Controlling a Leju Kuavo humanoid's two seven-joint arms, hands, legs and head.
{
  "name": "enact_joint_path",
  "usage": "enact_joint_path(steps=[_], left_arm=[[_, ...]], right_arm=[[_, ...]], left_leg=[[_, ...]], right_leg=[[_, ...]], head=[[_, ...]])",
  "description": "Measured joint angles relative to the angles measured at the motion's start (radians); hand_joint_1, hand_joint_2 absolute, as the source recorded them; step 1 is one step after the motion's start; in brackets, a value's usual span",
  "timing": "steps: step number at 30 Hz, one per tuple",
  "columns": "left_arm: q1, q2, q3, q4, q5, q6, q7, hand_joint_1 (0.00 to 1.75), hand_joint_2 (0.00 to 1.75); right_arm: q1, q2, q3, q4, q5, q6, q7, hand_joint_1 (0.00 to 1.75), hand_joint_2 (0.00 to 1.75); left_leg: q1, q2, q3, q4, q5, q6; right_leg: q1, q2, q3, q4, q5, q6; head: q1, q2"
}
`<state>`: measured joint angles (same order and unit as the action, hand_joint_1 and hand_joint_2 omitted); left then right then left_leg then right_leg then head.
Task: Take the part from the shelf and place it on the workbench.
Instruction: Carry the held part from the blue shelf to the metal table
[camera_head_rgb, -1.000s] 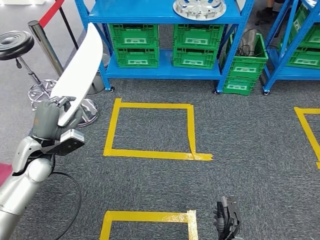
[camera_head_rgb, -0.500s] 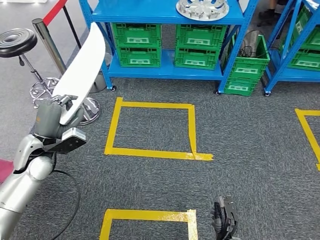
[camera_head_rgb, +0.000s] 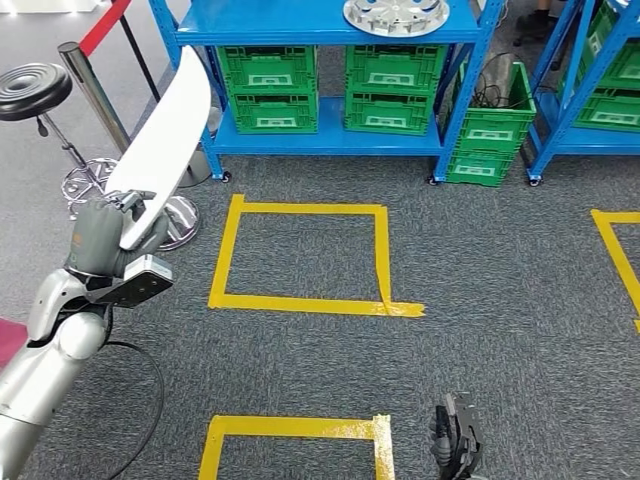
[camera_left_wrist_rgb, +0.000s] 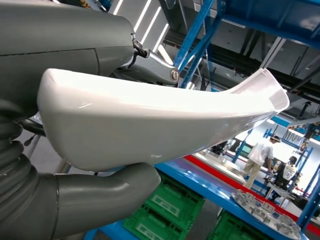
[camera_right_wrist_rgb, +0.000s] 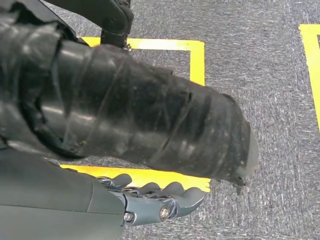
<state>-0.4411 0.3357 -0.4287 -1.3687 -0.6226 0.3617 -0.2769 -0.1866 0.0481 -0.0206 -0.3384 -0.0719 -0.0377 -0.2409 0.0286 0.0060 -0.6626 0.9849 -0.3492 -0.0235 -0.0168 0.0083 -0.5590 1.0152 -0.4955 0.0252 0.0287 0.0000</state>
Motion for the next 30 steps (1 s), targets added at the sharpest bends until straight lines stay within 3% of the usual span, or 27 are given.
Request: enact_joint_path(steps=[7, 13, 18, 20, 23, 24, 25, 26, 28, 30], left_arm=[[0.0, 0.001, 0.0, 0.003, -0.005, 0.0, 0.002, 1.75, 1.75], [0.0, 0.004, 0.0, 0.003, -0.005, 0.0, 0.003, 1.75, 1.75], [-0.001, 0.007, 0.001, 0.003, -0.005, 0.0, 0.003, 1.75, 1.75], [-0.003, 0.008, 0.001, 0.003, -0.005, -0.001, 0.003, 1.75, 1.75], [-0.003, 0.008, 0.001, 0.004, -0.006, -0.001, 0.003, 1.75, 1.75], [-0.002, 0.007, 0.0, 0.006, -0.007, -0.001, 0.003, 1.75, 1.75], [-0.002, 0.007, 0.0, 0.007, -0.008, -0.002, 0.003, 1.75, 1.75], [-0.002, 0.007, 0.0, 0.008, -0.009, -0.002, 0.003, 1.75, 1.75], [-0.004, 0.006, 0.0, 0.008, -0.009, -0.002, 0.003, 1.75, 1.75], [-0.007, 0.007, 0.0, 0.008, -0.01, -0.003, 0.003, 1.75, 1.75]], right_arm=[[-0.001, 0.0, 0.001, 0.0, 0.027, -0.032, 0.014, 0.0, 0.0], [-0.003, 0.0, 0.008, 0.0, 0.047, -0.05, 0.026, 0.0, 0.0], [-0.005, 0.0, 0.013, 0.0, 0.048, -0.051, 0.027, 0.0, 0.0], [-0.006, 0.0, 0.014, 0.0, 0.05, -0.052, 0.027, 0.0, 0.0], [-0.005, 0.0, 0.017, 0.0, 0.055, -0.054, 0.029, 0.0, 0.0], [-0.004, 0.0, 0.02, 0.0, 0.056, -0.054, 0.031, 0.0, 0.0], [-0.004, 0.0, 0.022, 0.0, 0.057, -0.055, 0.032, 0.0, 0.0], [-0.004, 0.0, 0.023, 0.0, 0.059, -0.056, 0.032, 0.0, 0.0], [-0.006, 0.0, 0.024, 0.0, 0.062, -0.058, 0.033, 0.0, 0.0], [-0.007, 0.0, 0.025, 0.0, 0.065, -0.06, 0.035, 0.0, 0.0]], left_leg=[[-0.003, 0.0, -0.005, 0.005, -0.003, -0.004], [-0.006, -0.001, -0.013, 0.021, -0.011, 0.008], [-0.008, -0.001, -0.012, 0.018, -0.014, 0.026], [-0.004, -0.002, -0.005, 0.001, -0.007, 0.036], [-0.003, -0.01, -0.006, -0.002, -0.004, 0.039], [-0.003, -0.015, -0.008, -0.001, -0.003, 0.038], [-0.003, -0.022, -0.009, 0.0, -0.002, 0.037], [-0.002, -0.03, -0.011, 0.002, -0.001, 0.034], [0.0, -0.047, -0.015, 0.008, 0.002, 0.025], [-0.001, -0.063, -0.02, 0.013, 0.007, 0.011]], right_leg=[[-0.003, -0.001, -0.001, -0.001, 0.001, 0.001], [-0.007, -0.002, -0.001, -0.002, 0.001, 0.01], [-0.011, -0.002, 0.003, -0.008, -0.003, 0.029], [-0.01, -0.003, -0.016, 0.034, -0.038, 0.035], [-0.011, -0.004, -0.096, 0.21, -0.129, 0.039], [-0.012, -0.004, -0.112, 0.246, -0.137, 0.041], [-0.012, -0.003, -0.111, 0.245, -0.127, 0.042], [-0.013, -0.001, -0.09, 0.205, -0.1, 0.043], [-0.015, 0.023, -0.022, 0.075, -0.044, 0.041], [-0.014, 0.04, 0.015, 0.005, -0.025, 0.03]], head=[[0.0, 0.0], [0.0, 0.0], [0.0, 0.0], [0.002, 0.0], [0.003, 0.0], [0.003, 0.0], [0.003, 0.0], [0.003, 0.0], [0.003, 0.0], [0.002, 0.0]])
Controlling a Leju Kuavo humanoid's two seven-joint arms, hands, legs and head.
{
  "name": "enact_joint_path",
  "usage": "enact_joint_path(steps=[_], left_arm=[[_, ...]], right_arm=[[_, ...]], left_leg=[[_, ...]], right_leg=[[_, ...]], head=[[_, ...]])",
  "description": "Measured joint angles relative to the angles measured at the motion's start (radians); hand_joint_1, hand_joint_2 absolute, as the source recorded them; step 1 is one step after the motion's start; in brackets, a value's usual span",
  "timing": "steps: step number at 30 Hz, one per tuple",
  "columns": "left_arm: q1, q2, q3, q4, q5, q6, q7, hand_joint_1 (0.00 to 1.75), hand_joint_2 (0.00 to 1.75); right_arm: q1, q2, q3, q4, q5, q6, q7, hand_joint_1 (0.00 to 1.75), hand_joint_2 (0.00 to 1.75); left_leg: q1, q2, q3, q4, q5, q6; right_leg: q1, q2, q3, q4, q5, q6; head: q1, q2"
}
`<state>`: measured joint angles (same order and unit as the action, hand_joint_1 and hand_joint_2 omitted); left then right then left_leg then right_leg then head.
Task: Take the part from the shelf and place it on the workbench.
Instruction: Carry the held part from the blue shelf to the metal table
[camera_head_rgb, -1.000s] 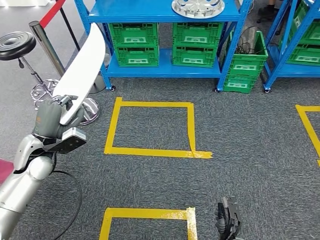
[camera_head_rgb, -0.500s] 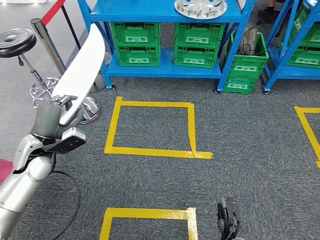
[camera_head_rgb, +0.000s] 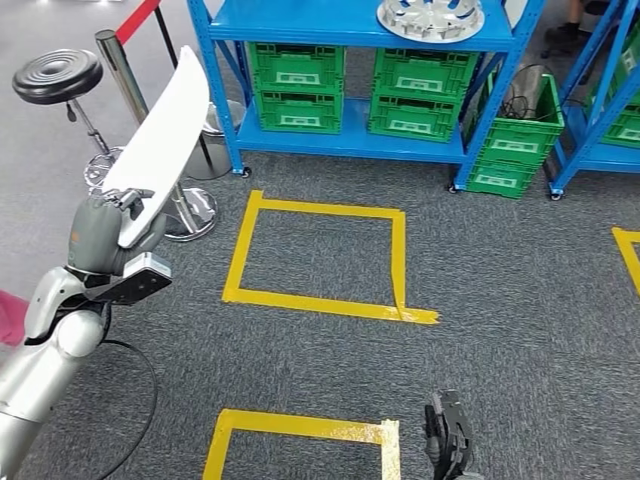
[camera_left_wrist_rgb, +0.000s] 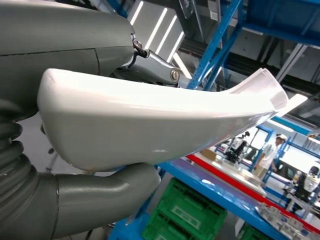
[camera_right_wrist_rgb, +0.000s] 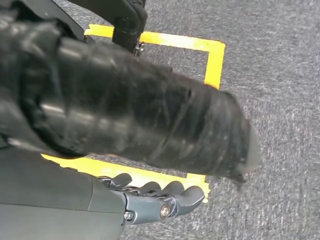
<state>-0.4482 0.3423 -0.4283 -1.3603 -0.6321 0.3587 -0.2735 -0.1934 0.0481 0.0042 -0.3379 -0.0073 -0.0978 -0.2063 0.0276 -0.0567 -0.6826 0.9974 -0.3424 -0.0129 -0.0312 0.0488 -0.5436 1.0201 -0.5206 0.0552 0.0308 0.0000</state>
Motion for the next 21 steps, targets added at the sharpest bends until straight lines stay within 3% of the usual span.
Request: enact_joint_path(steps=[2, 4, 6, 8, 9, 10, 11, 12, 14, 16, 18, 19, 21], left_arm=[[-0.002, 0.001, 0.0, 0.0, -0.002, -0.001, 0.0, 1.75, 1.75], [-0.003, 0.004, 0.001, 0.0, -0.005, -0.002, 0.001, 1.75, 1.75], [-0.005, 0.006, 0.001, 0.0, -0.008, -0.004, 0.001, 1.75, 1.75], [-0.006, 0.006, 0.001, 0.0, -0.012, -0.005, 0.003, 1.75, 1.75], [-0.004, 0.006, 0.0, 0.0, -0.015, -0.005, 0.003, 1.75, 1.75], [-0.004, 0.005, 0.0, 0.0, -0.016, -0.005, 0.004, 1.75, 1.75], [-0.003, 0.005, 0.0, 0.0, -0.017, -0.005, 0.004, 1.75, 1.75], [-0.003, 0.005, 0.0, 0.0, -0.018, -0.005, 0.005, 1.75, 1.75], [-0.006, 0.005, 0.001, 0.0, -0.02, -0.006, 0.007, 1.75, 1.75], [-0.009, 0.004, 0.001, -0.001, -0.021, -0.006, 0.009, 1.75, 1.75], [-0.009, 0.005, 0.001, -0.001, -0.021, -0.006, 0.011, 1.75, 1.75], [-0.009, 0.005, 0.001, -0.001, -0.021, -0.007, 0.011, 1.75, 1.75], [-0.012, 0.004, 0.001, -0.002, -0.021, -0.007, 0.012, 1.75, 1.75]], right_arm=[[0.001, 0.0, 0.001, 0.0, 0.002, -0.002, 0.002, 0.0, 0.0], [0.0, 0.0, 0.002, 0.0, 0.003, -0.005, 0.003, 0.0, 0.0], [0.001, 0.0, 0.003, 0.0, 0.005, -0.007, 0.004, 0.0, 0.0], [0.005, 0.0, 0.003, 0.0, 0.006, -0.008, 0.004, 0.0, 0.0], [0.007, 0.0, 0.003, 0.001, 0.007, -0.008, 0.004, 0.0, 0.0], [0.008, 0.0, 0.003, 0.002, 0.007, -0.009, 0.005, 0.0, 0.0], [0.008, 0.0, 0.003, 0.002, 0.008, -0.009, 0.005, 0.0, 0.0], [0.008, 0.0, 0.003, 0.003, 0.009, -0.01, 0.006, 0.0, 0.0], [0.006, 0.0, 0.003, 0.003, 0.01, -0.01, 0.007, 0.0, 0.0], [0.005, 0.0, 0.003, 0.003, 0.012, -0.011, 0.008, 0.0, 0.0], [0.004, 0.0, 0.003, 0.004, 0.014, -0.011, 0.009, 0.0, 0.0], [0.003, 0.0, 0.003, 0.004, 0.015, -0.011, 0.009, 0.0, 0.0], [0.002, 0.0, 0.003, 0.004, 0.017, -0.012, 0.009, 0.0, 0.0]], left_leg=[[0.001, -0.015, -0.003, -0.005, 0.01, -0.016], [0.003, -0.007, -0.011, 0.003, 0.005, -0.025], [0.003, 0.024, -0.045, 0.087, -0.053, -0.027], [0.002, 0.043, -0.096, 0.23, -0.128, -0.028], [0.001, 0.045, -0.11, 0.28, -0.147, -0.027], [0.0, 0.046, -0.109, 0.295, -0.15, -0.025], [-0.002, 0.049, -0.087, 0.269, -0.135, -0.021], [-0.005, 0.059, -0.048, 0.209, -0.109, -0.015], [-0.019, 0.106, 0.026, 0.08, -0.077, 0.002], [-0.032, 0.131, 0.049, 0.031, -0.077, 0.016], [-0.031, 0.109, 0.045, 0.026, -0.074, 0.026], [-0.028, 0.098, 0.045, 0.023, -0.072, 0.031], [-0.022, 0.078, 0.046, 0.017, -0.066, 0.042]], right_leg=[[0.004, -0.011, 0.004, -0.001, 0.004, -0.018], [0.004, -0.029, 0.005, -0.001, 0.014, -0.036], [0.006, -0.048, 0.001, -0.003, 0.022, -0.049], [0.011, -0.068, -0.003, -0.003, 0.024, -0.053], [0.014, -0.078, -0.005, -0.003, 0.024, -0.053], [0.016, -0.088, -0.006, -0.003, 0.024, -0.054], [0.018, -0.099, -0.006, -0.003, 0.024, -0.054], [0.02, -0.11, -0.004, -0.003, 0.022, -0.054], [0.026, -0.129, -0.003, -0.002, 0.018, -0.05], [0.033, -0.148, -0.003, -0.002, 0.015, -0.042], [0.034, -0.165, -0.002, -0.003, 0.01, -0.032], [0.032, -0.156, -0.004, 0.003, 0.001, -0.027], [0.028, -0.106, -0.035, 0.07, -0.043, -0.019]], head=[[-0.001, 0.0], [-0.003, 0.0], [-0.008, 0.0], [-0.011, 0.0], [-0.011, 0.0], [-0.012, 0.0], [-0.012, 0.0], [-0.012, 0.0], [-0.012, 0.0], [-0.011, 0.0], [-0.011, 0.0], [-0.011, 0.0], [-0.008, 0.0]])
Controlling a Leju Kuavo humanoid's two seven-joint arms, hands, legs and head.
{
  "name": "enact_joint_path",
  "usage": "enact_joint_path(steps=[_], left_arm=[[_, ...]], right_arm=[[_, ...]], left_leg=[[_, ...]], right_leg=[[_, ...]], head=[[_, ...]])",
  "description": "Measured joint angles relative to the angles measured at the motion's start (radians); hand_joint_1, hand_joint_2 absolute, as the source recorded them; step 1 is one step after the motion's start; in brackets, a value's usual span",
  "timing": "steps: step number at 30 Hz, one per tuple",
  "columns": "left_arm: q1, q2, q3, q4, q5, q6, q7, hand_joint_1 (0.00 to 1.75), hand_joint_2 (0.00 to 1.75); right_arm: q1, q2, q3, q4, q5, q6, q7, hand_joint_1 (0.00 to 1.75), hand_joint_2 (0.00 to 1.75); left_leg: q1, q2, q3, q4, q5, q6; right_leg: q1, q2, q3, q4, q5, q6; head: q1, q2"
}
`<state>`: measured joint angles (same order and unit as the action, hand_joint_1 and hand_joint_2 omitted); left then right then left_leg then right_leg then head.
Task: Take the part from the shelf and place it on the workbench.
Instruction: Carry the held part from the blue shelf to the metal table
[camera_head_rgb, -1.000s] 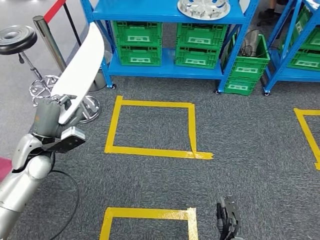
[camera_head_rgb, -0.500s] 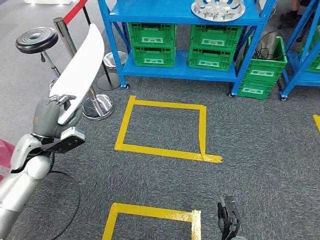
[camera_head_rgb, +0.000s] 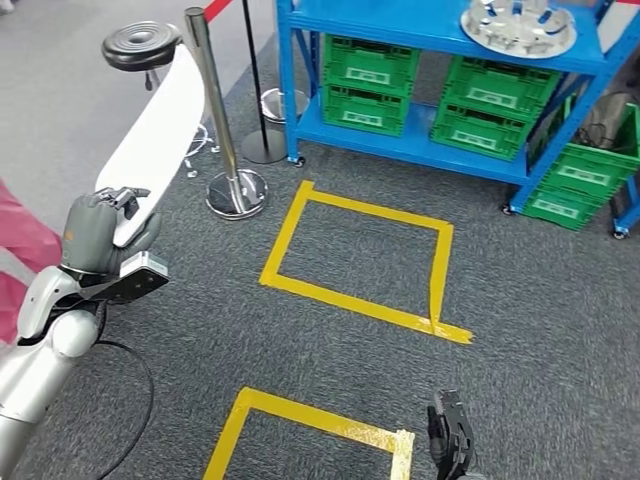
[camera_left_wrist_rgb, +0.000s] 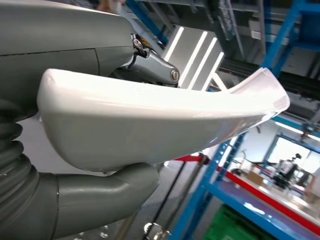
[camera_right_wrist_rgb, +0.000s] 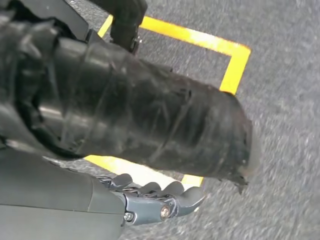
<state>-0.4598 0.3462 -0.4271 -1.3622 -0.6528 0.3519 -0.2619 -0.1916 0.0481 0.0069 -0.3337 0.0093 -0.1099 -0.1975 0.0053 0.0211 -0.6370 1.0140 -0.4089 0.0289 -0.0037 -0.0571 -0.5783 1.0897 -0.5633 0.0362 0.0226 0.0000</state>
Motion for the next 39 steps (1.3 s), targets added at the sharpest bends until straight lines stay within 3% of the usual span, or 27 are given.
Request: enact_joint_path(steps=[2, 3, 4, 5, 6, 8, 10, 12, 13, 15, 17, 19, 20, 21, 23, 25, 27, 28, 30, 32, 34, 35, 36, 38, 39], left_arm=[[0.0, -0.003, -0.001, 0.0, 0.0, 0.0, 0.0, 1.75, 1.75], [0.002, -0.005, -0.001, 0.0, -0.001, -0.001, 0.0, 1.75, 1.75], [0.004, -0.006, -0.002, 0.0, -0.003, -0.002, 0.0, 1.75, 1.75], [0.004, -0.007, -0.002, 0.0, -0.004, -0.002, 0.001, 1.75, 1.75], [0.005, -0.007, -0.002, 0.0, -0.005, -0.003, 0.001, 1.75, 1.75], [0.003, -0.008, -0.002, 0.0, -0.006, -0.005, 0.001, 1.75, 1.75], [0.0, -0.009, -0.002, 0.0, -0.006, -0.007, 0.002, 1.75, 1.75], [0.001, -0.008, -0.001, 0.0, -0.007, -0.008, 0.002, 1.75, 1.75], [0.002, -0.006, 0.0, 0.0, -0.008, -0.008, 0.002, 1.75, 1.75], [0.0, -0.003, 0.001, 0.0, -0.008, -0.008, 0.003, 1.75, 1.75], [-0.003, -0.003, 0.001, 0.0, -0.008, -0.008, 0.003, 1.75, 1.75], [0.0, -0.004, 0.0, 0.0, -0.007, -0.009, 0.003, 1.75, 1.75], [0.001, -0.004, 0.0, 0.0, -0.007, -0.009, 0.003, 1.75, 1.75], [0.002, -0.004, 0.0, 0.0, -0.007, -0.009, 0.003, 1.75, 1.75], [-0.001, -0.004, 0.001, 0.0, -0.007, -0.009, 0.003, 1.75, 1.75], [-0.004, -0.004, 0.001, 0.0, -0.007, -0.009, 0.004, 1.75, 1.75], [-0.004, -0.003, 0.001, 0.0, -0.007, -0.009, 0.004, 1.75, 1.75], [-0.004, -0.001, 0.002, 0.0, -0.007, -0.009, 0.004, 1.75, 1.75], [-0.006, 0.0, 0.002, 0.001, -0.008, -0.01, 0.004, 1.75, 1.75], [-0.008, 0.0, 0.002, 0.001, -0.009, -0.01, 0.004, 1.75, 1.75], [-0.006, -0.002, 0.001, 0.001, -0.01, -0.012, 0.004, 1.75, 1.75], [-0.005, -0.002, 0.001, 0.001, -0.01, -0.013, 0.005, 1.75, 1.75], [-0.004, -0.002, 0.001, 0.001, -0.01, -0.013, 0.005, 1.75, 1.75], [-0.004, -0.002, 0.001, 0.001, -0.01, -0.014, 0.006, 1.75, 1.75], [-0.004, -0.002, 0.001, 0.001, -0.01, -0.014, 0.006, 1.75, 1.75]], right_arm=[[0.004, 0.0, 0.0, 0.001, 0.0, 0.0, 0.001, 0.0, 0.0], [0.008, 0.0, 0.0, 0.002, 0.0, 0.0, 0.001, 0.0, 0.0], [0.01, 0.0, 0.0, 0.003, 0.001, 0.0, 0.002, 0.0, 0.0], [0.011, 0.0, 0.0, 0.003, 0.001, 0.0, 0.002, 0.0, 0.0], [0.011, 0.0, 0.0, 0.004, 0.002, 0.0, 0.003, 0.0, 0.0], [0.01, -0.001, 0.0, 0.004, 0.002, 0.0, 0.004, 0.0, 0.0], [0.008, -0.002, 0.0, 0.004, 0.004, 0.0, 0.006, 0.0, 0.0], [0.007, -0.002, 0.0, 0.004, 0.004, 0.0, 0.008, 0.0, 0.0], [0.005, -0.001, 0.0, 0.004, 0.004, 0.0, 0.008, 0.0, 0.0], [0.003, -0.001, 0.0, 0.004, 0.004, 0.0, 0.008, 0.0, 0.0], [0.005, -0.001, -0.001, 0.004, 0.005, -0.001, 0.009, 0.0, 0.0], [0.007, -0.001, -0.001, 0.004, 0.005, 0.0, 0.009, 0.0, 0.0], [0.007, -0.001, -0.001, 0.004, 0.005, 0.0, 0.01, 0.0, 0.0], [0.006, -0.001, -0.001, 0.004, 0.006, 0.0, 0.01, 0.0, 0.0], [0.004, -0.001, -0.001, 0.004, 0.006, 0.0, 0.01, 0.0, 0.0], [0.003, -0.001, -0.001, 0.004, 0.007, 0.0, 0.01, 0.0, 0.0], [0.002, -0.001, -0.001, 0.004, 0.008, 0.0, 0.011, 0.0, 0.0], [0.001, -0.001, -0.001, 0.004, 0.008, 0.0, 0.011, 0.0, 0.0], [0.001, -0.001, -0.001, 0.005, 0.008, -0.003, 0.012, 0.0, 0.0], [0.006, -0.001, -0.001, 0.006, 0.008, -0.009, 0.015, 0.0, 0.0], [0.015, -0.001, -0.001, 0.009, 0.008, -0.014, 0.019, 0.0, 0.0], [0.018, -0.001, -0.001, 0.01, 0.008, -0.015, 0.02, 0.0, 0.0], [0.021, -0.001, -0.001, 0.012, 0.008, -0.015, 0.021, 0.0, 0.0], [0.022, -0.002, -0.001, 0.014, 0.008, -0.016, 0.021, 0.0, 0.0], [0.022, -0.002, -0.001, 0.015, 0.009, -0.016, 0.021, 0.0, 0.0]], left_leg=[[0.0, -0.023, -0.003, 0.0, 0.002, 0.006], [0.0, -0.037, -0.004, 0.0, 0.003, 0.007], [0.0, -0.051, -0.004, 0.001, 0.003, 0.007], [0.0, -0.065, -0.004, 0.002, 0.004, 0.007], [0.0, -0.078, -0.004, 0.003, 0.005, 0.006], [0.0, -0.103, -0.007, 0.007, 0.007, 0.001], [0.002, -0.126, -0.017, 0.009, 0.013, -0.012], [0.007, -0.15, -0.025, 0.004, 0.023, -0.029], [0.006, -0.145, -0.029, 0.006, 0.022, -0.036], [0.003, -0.101, -0.052, 0.057, -0.012, -0.045], [0.005, -0.047, -0.104, 0.177, -0.075, -0.052], [0.01, -0.032, -0.138, 0.265, -0.105, -0.058], [0.011, -0.029, -0.13, 0.259, -0.094, -0.058], [0.011, -0.023, -0.103, 0.215, -0.069, -0.057], [0.002, 0.018, -0.026, 0.079, -0.022, -0.048], [-0.008, 0.048, 0.013, 0.004, -0.01, -0.032], [-0.011, 0.032, 0.012, -0.002, -0.012, -0.018], [-0.009, 0.021, 0.012, -0.005, -0.01, -0.013], [-0.004, 0.001, 0.015, -0.01, -0.006, -0.002], [-0.002, -0.019, 0.015, -0.011, -0.005, 0.006], [-0.002, -0.045, 0.015, -0.011, -0.005, 0.008], [-0.002, -0.059, 0.015, -0.01, -0.005, 0.008], [-0.002, -0.073, 0.015, -0.009, -0.005, 0.008], [-0.001, -0.099, 0.013, -0.004, -0.007, 0.003], [0.0, -0.111, 0.01, 0.001, -0.008, -0.002]], right_leg=[[-0.002, 0.044, -0.064, 0.133, -0.057, 0.003], [-0.002, 0.051, -0.093, 0.188, -0.071, 0.004], [-0.002, 0.055, -0.108, 0.21, -0.067, 0.004], [-0.002, 0.057, -0.105, 0.194, -0.043, 0.004], [-0.002, 0.064, -0.085, 0.143, -0.006, 0.002], [-0.007, 0.108, -0.027, 0.009, 0.054, -0.006], [-0.009, 0.14, 0.006, -0.059, 0.069, -0.011], [-0.008, 0.127, 0.013, -0.066, 0.071, -0.018], [-0.01, 0.115, 0.014, -0.071, 0.076, -0.024], [-0.013, 0.088, 0.019, -0.081, 0.084, -0.035], [-0.01, 0.061, 0.02, -0.083, 0.085, -0.04], [-0.008, 0.033, 0.019, -0.083, 0.084, -0.041], [-0.008, 0.019, 0.019, -0.083, 0.083, -0.041], [-0.008, 0.006, 0.02, -0.082, 0.081, -0.039], [-0.004, -0.018, 0.024, -0.082, 0.077, -0.033], [0.001, -0.037, 0.026, -0.082, 0.072, -0.025], [0.004, -0.058, 0.03, -0.085, 0.069, -0.015], [0.003, -0.055, 0.031, -0.082, 0.063, -0.009], [-0.001, -0.013, 0.01, -0.037, 0.029, -0.001], [-0.004, 0.039, -0.048, 0.085, -0.03, 0.002], [-0.004, 0.054, -0.108, 0.196, -0.061, 0.003], [-0.005, 0.056, -0.118, 0.204, -0.05, 0.003], [-0.006, 0.059, -0.109, 0.172, -0.019, 0.003], [-0.011, 0.091, -0.056, 0.041, 0.054, 0.0], [-0.014, 0.111, -0.03, -0.016, 0.074, -0.001]], head=[[0.001, 0.0], [0.001, 0.0], [0.001, 0.0], [0.001, 0.0], [0.001, 0.0], [0.001, 0.0], [0.0, 0.0], [0.001, 0.0], [0.0, 0.0], [-0.007, 0.0], [-0.014, 0.0], [-0.015, 0.0], [-0.015, 0.0], [-0.015, 0.0], [-0.015, 0.0], [-0.016, 0.0], [-0.016, 0.0], [-0.016, 0.0], [-0.014, 0.0], [-0.012, 0.0], [-0.011, 0.0], [-0.011, 0.0], [-0.011, 0.0], [-0.011, 0.0], [-0.012, 0.0]])
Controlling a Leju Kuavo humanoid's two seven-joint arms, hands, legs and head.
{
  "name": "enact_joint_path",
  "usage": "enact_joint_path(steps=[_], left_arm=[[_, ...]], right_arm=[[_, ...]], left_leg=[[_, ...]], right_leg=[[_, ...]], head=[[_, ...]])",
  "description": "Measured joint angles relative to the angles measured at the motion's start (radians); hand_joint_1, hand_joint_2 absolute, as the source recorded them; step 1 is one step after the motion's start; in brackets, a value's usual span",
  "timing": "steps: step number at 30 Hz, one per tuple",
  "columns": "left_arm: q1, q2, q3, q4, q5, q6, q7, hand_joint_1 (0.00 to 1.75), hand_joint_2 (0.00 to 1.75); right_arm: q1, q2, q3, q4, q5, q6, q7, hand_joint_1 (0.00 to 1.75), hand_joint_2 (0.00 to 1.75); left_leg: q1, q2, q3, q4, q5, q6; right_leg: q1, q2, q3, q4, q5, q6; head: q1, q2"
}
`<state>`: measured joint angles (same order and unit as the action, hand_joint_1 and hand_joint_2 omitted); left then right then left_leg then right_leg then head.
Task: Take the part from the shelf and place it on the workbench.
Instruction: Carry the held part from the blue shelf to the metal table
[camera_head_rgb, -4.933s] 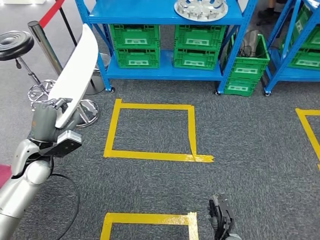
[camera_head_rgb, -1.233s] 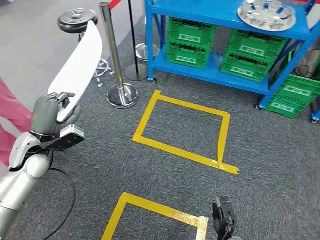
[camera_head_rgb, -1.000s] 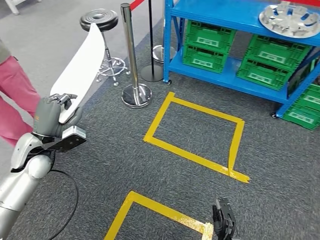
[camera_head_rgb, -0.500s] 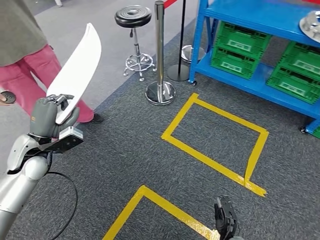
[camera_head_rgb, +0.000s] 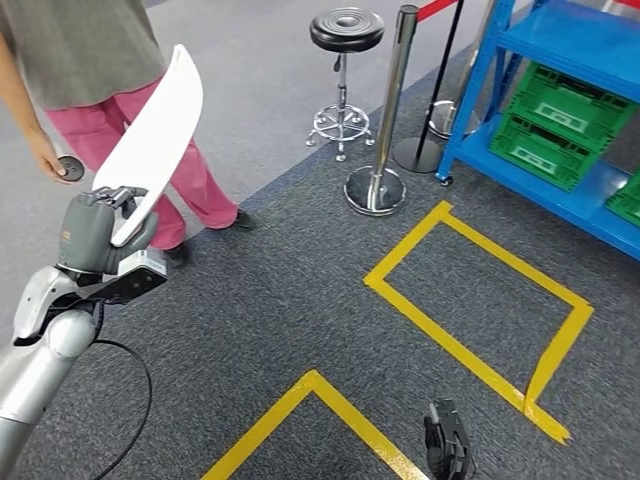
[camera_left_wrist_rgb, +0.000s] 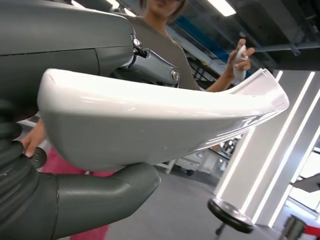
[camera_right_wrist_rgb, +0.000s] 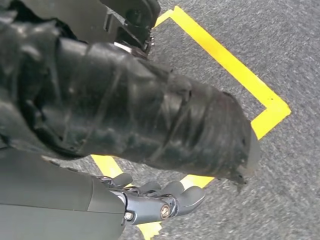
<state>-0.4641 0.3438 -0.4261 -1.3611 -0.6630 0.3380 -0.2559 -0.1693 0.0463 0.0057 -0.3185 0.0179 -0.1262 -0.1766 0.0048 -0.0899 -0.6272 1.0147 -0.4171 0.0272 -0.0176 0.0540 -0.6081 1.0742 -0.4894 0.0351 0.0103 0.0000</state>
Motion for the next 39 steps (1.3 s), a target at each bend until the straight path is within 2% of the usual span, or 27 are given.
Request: enact_joint_path(steps=[2, 4, 6, 8, 10, 11, 12, 13, 15, 17, 19, 20, 22, 23, 24, 25, 26, 27, 28, 30, 31, 32, 33, 34, 35, 37, 39], left_arm=[[0.001, 0.0, 0.0, 0.0, 0.0, -0.001, 0.001, 1.75, 1.75], [0.005, 0.003, 0.001, 0.0, 0.0, -0.001, 0.001, 1.75, 1.75], [0.006, 0.007, 0.002, 0.0, 0.0, 0.0, 0.002, 1.75, 1.75], [0.006, 0.008, 0.003, 0.0, 0.0, 0.002, 0.004, 1.75, 1.75], [0.01, 0.008, 0.003, 0.001, 0.0, 0.002, 0.004, 1.75, 1.75], [0.012, 0.008, 0.003, 0.002, 0.0, 0.002, 0.004, 1.75, 1.75], [0.013, 0.008, 0.003, 0.002, 0.0, 0.002, 0.004, 1.75, 1.75], [0.013, 0.008, 0.004, 0.003, 0.0, 0.002, 0.004, 1.75, 1.75], [0.011, 0.008, 0.004, 0.003, 0.0, 0.002, 0.004, 1.75, 1.75], [0.008, 0.008, 0.005, 0.003, 0.0, 0.003, 0.004, 1.75, 1.75], [0.008, 0.01, 0.006, 0.003, 0.0, 0.003, 0.004, 1.75, 1.75], [0.009, 0.011, 0.007, 0.003, 0.0, 0.004, 0.005, 1.75, 1.75], [0.008, 0.011, 0.007, 0.003, -0.001, 0.007, 0.005, 1.75, 1.75], [0.008, 0.011, 0.008, 0.003, -0.001, 0.008, 0.006, 1.75, 1.75], [0.01, 0.01, 0.007, 0.003, -0.001, 0.009, 0.006, 1.75, 1.75], [0.014, 0.009, 0.007, 0.003, -0.001, 0.009, 0.007, 1.75, 1.75], [0.017, 0.008, 0.007, 0.003, -0.002, 0.008, 0.007, 1.75, 1.75], [0.019, 0.007, 0.007, 0.004, -0.002, 0.007, 0.008, 1.75, 1.75], [0.018, 0.004, 0.007, 0.006, -0.004, 0.006, 0.008, 1.75, 1.75], [0.008, -0.006, 0.006, 0.014, -0.006, 0.004, 0.009, 1.75, 1.75], [0.001, -0.013, 0.005, 0.021, -0.008, 0.004, 0.009, 1.75, 1.75], [-0.005, -0.019, 0.003, 0.028, -0.008, 0.003, 0.009, 1.75, 1.75], [-0.01, -0.023, 0.001, 0.034, -0.007, 0.003, 0.009, 1.75, 1.75], [-0.012, -0.026, -0.001, 0.041, -0.007, 0.004, 0.009, 1.75, 1.75], [-0.013, -0.027, -0.002, 0.047, -0.005, 0.004, 0.007, 1.75, 1.75], [-0.018, -0.028, -0.005, 0.056, -0.001, 0.005, 0.004, 1.75, 1.75], [-0.024, -0.03, -0.01, 0.061, 0.001, 0.005, 0.002, 1.75, 1.75]], right_arm=[[0.002, 0.0, 0.0, 0.003, 0.001, 0.0, 0.001, 0.0, 0.0], [0.003, 0.0, 0.0, 0.005, 0.004, 0.0, 0.003, 0.0, 0.0], [0.002, 0.0, 0.0, 0.005, 0.009, -0.001, 0.003, 0.0, 0.0], [0.002, -0.001, 0.0, 0.005, 0.015, -0.002, 0.005, 0.0, 0.0], [0.005, -0.001, 0.0, 0.006, 0.017, -0.002, 0.007, 0.0, 0.0], [0.006, -0.001, 0.0, 0.007, 0.017, -0.002, 0.007, 0.0, 0.0], [0.007, -0.001, 0.0, 0.007, 0.017, -0.002, 0.008, 0.0, 0.0], [0.006, -0.001, 0.0, 0.008, 0.017, -0.002, 0.008, 0.0, 0.0], [0.005, -0.001, 0.0, 0.008, 0.017, -0.002, 0.008, 0.0, 0.0], [0.004, -0.001, 0.0, 0.008, 0.017, -0.002, 0.008, 0.0, 0.0], [0.003, -0.001, 0.0, 0.008, 0.018, -0.002, 0.009, 0.0, 0.0], [0.001, -0.001, 0.0, 0.008, 0.019, -0.004, 0.01, 0.0, 0.0], [-0.001, -0.002, 0.0, 0.009, 0.025, -0.014, 0.017, 0.0, 0.0], [0.0, -0.003, 0.0, 0.01, 0.027, -0.021, 0.024, 0.0, 0.0], [0.003, -0.004, 0.0, 0.012, 0.029, -0.029, 0.036, 0.0, 0.0], [0.007, -0.005, 0.0, 0.014, 0.03, -0.036, 0.053, 0.0, 0.0], [0.011, -0.006, 0.0, 0.016, 0.03, -0.043, 0.076, 0.0, 0.0], [0.014, -0.007, -0.001, 0.018, 0.029, -0.048, 0.102, 0.0, 0.0], [0.016, -0.009, -0.002, 0.021, 0.028, -0.052, 0.13, 0.0, 0.0], [0.019, -0.012, -0.005, 0.027, 0.024, -0.057, 0.18, 0.0, 0.0], [0.021, -0.014, -0.007, 0.031, 0.021, -0.058, 0.198, 0.0, 0.0], [0.024, -0.014, -0.01, 0.035, 0.018, -0.059, 0.21, 0.0, 0.0], [0.028, -0.014, -0.013, 0.038, 0.015, -0.059, 0.219, 0.0, 0.0], [0.033, -0.014, -0.017, 0.041, 0.013, -0.058, 0.223, 0.0, 0.0], [0.037, -0.013, -0.021, 0.042, 0.012, -0.058, 0.226, 0.0, 0.0], [0.044, -0.012, -0.026, 0.044, 0.012, -0.057, 0.225, 0.0, 0.0], [0.051, -0.013, -0.03, 0.046, 0.013, -0.058, 0.222, 0.0, 0.0]], left_leg=[[0.004, -0.022, -0.009, 0.004, 0.003, -0.014], [0.008, -0.035, -0.016, 0.002, 0.007, -0.027], [0.006, 0.003, -0.032, 0.036, -0.015, -0.037], [0.004, 0.06, -0.081, 0.145, -0.071, -0.045], [0.008, 0.077, -0.135, 0.26, -0.112, -0.05], [0.009, 0.079, -0.142, 0.277, -0.109, -0.051], [0.009, 0.082, -0.131, 0.255, -0.088, -0.05], [0.009, 0.09, -0.102, 0.201, -0.056, -0.047], [-0.002, 0.134, -0.035, 0.071, -0.008, -0.037], [-0.013, 0.162, -0.007, 0.011, -0.003, -0.024], [-0.016, 0.143, -0.007, 0.002, -0.004, -0.01], [-0.014, 0.131, -0.005, -0.004, -0.001, -0.005], [-0.008, 0.111, 0.001, -0.013, 0.003, 0.007], [-0.008, 0.101, 0.002, -0.014, 0.003, 0.011], [-0.008, 0.088, 0.002, -0.014, 0.003, 0.014], [-0.008, 0.075, 0.002, -0.014, 0.002, 0.015], [-0.008, 0.061, 0.002, -0.013, 0.002, 0.015], [-0.008, 0.047, 0.002, -0.012, 0.002, 0.015], [-0.008, 0.033, 0.002, -0.011, 0.002, 0.014], [-0.007, 0.006, -0.001, -0.004, -0.001, 0.009], [-0.006, -0.007, -0.005, 0.0, -0.001, 0.004], [-0.003, -0.018, -0.01, 0.003, 0.0, -0.003], [-0.001, -0.03, -0.014, 0.003, 0.002, -0.01], [0.002, -0.04, -0.016, 0.002, 0.005, -0.017], [0.003, -0.037, -0.019, 0.004, 0.003, -0.022], [0.0, 0.009, -0.042, 0.053, -0.027, -0.031], [0.002, 0.063, -0.097, 0.175, -0.085, -0.039]], right_leg=[[-0.001, 0.023, 0.025, -0.046, 0.005, -0.004], [0.001, 0.004, 0.031, -0.052, 0.008, -0.013], [-0.001, -0.019, 0.037, -0.06, 0.012, -0.025], [0.001, -0.043, 0.041, -0.063, 0.011, -0.034], [0.003, -0.069, 0.043, -0.062, 0.008, -0.039], [0.004, -0.082, 0.043, -0.062, 0.006, -0.039], [0.005, -0.095, 0.045, -0.062, 0.004, -0.039], [0.006, -0.108, 0.048, -0.062, 0.002, -0.038], [0.01, -0.129, 0.054, -0.061, -0.005, -0.031], [0.016, -0.15, 0.056, -0.061, -0.011, -0.021], [0.017, -0.17, 0.058, -0.064, -0.014, -0.011], [0.015, -0.161, 0.058, -0.06, -0.021, -0.006], [0.011, -0.111, 0.031, 0.0, -0.059, 0.0], [0.009, -0.082, 0.0, 0.061, -0.087, 0.001], [0.008, -0.066, -0.036, 0.131, -0.114, 0.002], [0.008, -0.059, -0.069, 0.188, -0.129, 0.003], [0.008, -0.056, -0.089, 0.216, -0.128, 0.004], [0.008, -0.055, -0.092, 0.205, -0.107, 0.004], [0.007, -0.05, -0.076, 0.157, -0.07, 0.004], [0.003, -0.014, -0.022, 0.025, -0.004, 0.0], [0.001, 0.006, 0.001, -0.021, 0.01, -0.002], [0.0, 0.02, 0.014, -0.045, 0.012, -0.004], [0.001, 0.022, 0.021, -0.05, 0.008, -0.008], [0.003, 0.012, 0.025, -0.053, 0.01, -0.012], [0.003, 0.002, 0.028, -0.057, 0.012, -0.018], [0.001, -0.021, 0.036, -0.065, 0.016, -0.03], [0.005, -0.045, 0.041, -0.067, 0.013, -0.038]], head=[[0.0, 0.0], [0.0, 0.0], [-0.006, 0.0], [-0.012, 0.0], [-0.014, 0.0], [-0.014, 0.0], [-0.014, 0.0], [-0.014, 0.0], [-0.015, 0.0], [-0.014, 0.0], [-0.014, 0.0], [-0.014, 0.0], [-0.012, 0.0], [-0.011, 0.0], [-0.01, 0.0], [-0.009, 0.0], [-0.009, 0.0], [-0.009, 0.0], [-0.009, 0.0], [-0.009, 0.0], [-0.009, 0.0], [-0.009, 0.0], [-0.01, 0.0], [-0.01, 0.0], [-0.01, 0.0], [-0.016, 0.0], [-0.022, 0.0]])
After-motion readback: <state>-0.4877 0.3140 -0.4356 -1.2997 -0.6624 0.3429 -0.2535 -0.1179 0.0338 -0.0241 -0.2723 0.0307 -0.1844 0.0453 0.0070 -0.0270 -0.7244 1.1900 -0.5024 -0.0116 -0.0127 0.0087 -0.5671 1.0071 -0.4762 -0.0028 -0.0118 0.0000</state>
